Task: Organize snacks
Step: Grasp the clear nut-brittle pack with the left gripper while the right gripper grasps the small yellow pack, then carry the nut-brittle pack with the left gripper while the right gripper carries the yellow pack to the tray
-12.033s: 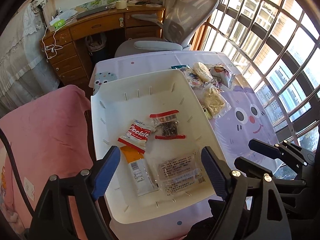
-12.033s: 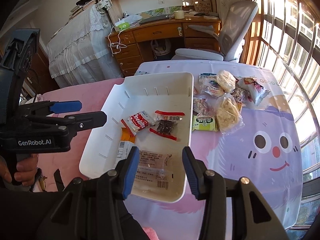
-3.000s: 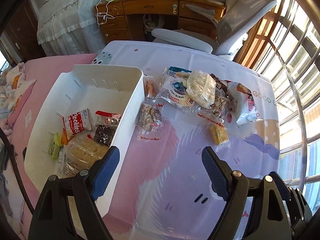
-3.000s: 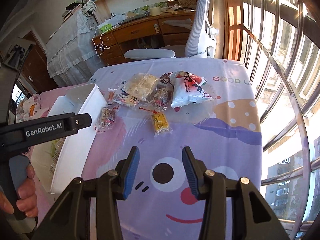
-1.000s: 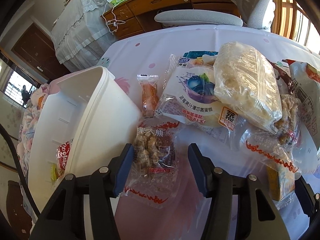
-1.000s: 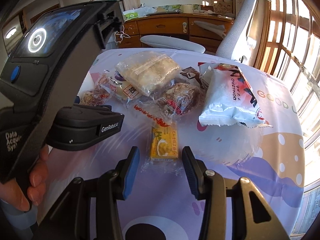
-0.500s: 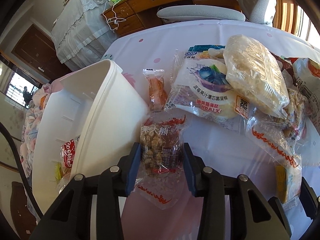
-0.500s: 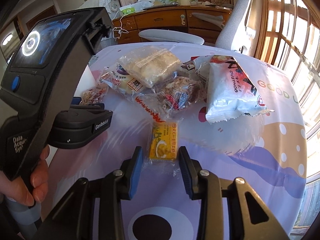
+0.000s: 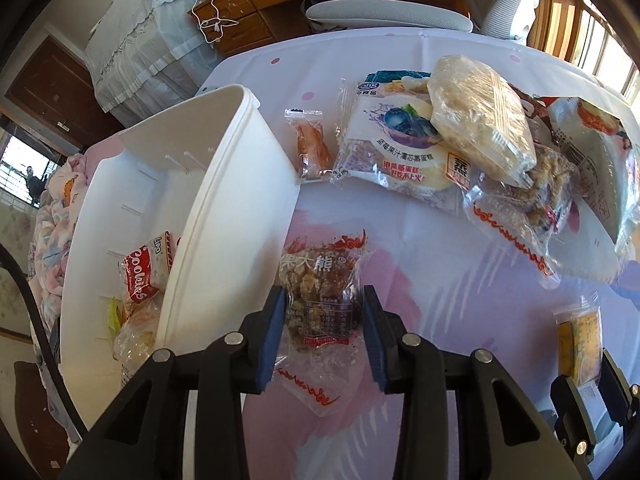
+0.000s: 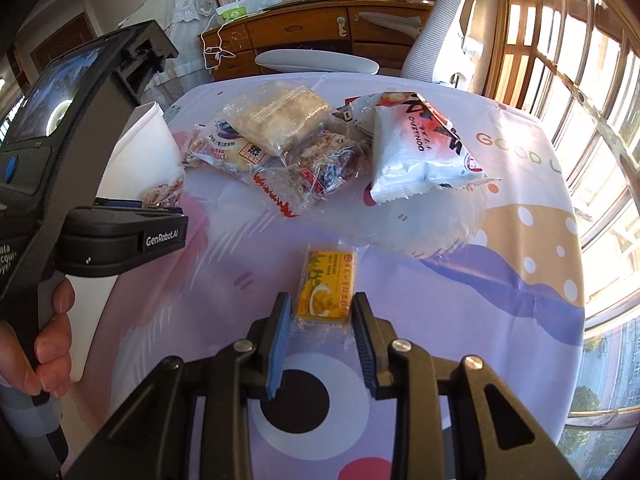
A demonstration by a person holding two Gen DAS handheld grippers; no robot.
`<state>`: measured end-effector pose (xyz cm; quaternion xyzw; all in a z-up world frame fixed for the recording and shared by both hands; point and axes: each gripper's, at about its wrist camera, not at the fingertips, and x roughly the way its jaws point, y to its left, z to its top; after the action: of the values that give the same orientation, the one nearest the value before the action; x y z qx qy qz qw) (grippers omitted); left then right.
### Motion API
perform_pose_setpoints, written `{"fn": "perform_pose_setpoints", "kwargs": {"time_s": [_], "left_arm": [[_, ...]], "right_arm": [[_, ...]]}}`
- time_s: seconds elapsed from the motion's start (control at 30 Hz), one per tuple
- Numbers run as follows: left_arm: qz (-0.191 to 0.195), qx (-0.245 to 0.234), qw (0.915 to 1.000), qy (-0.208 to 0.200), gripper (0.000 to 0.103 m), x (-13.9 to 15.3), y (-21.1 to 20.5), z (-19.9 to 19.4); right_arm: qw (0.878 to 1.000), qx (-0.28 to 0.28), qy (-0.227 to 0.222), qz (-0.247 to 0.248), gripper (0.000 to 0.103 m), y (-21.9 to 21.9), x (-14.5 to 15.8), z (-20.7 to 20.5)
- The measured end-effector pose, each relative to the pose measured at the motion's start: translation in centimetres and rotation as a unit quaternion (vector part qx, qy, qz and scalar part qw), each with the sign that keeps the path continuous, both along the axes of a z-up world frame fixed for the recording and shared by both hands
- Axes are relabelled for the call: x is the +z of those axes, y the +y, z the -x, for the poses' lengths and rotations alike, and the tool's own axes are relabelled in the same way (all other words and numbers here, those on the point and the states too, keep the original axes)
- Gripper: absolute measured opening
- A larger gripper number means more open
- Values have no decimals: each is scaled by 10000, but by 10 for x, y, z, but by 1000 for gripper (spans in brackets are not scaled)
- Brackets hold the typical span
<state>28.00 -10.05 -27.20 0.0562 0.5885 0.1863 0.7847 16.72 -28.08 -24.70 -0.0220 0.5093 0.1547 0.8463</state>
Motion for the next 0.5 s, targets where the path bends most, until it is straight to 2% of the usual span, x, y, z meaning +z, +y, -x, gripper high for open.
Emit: {"fn": "perform_pose_setpoints", "kwargs": {"time_s": [0.2, 0.5], "left_arm": [[187, -190, 9996, -37, 36, 18, -7, 30], [433, -636, 9966, -286, 36, 63, -11, 83]], "right_arm": [[9999, -96, 121, -68, 31, -2, 12, 25], [9988, -156, 355, -295, 31, 6, 32, 67]]}}
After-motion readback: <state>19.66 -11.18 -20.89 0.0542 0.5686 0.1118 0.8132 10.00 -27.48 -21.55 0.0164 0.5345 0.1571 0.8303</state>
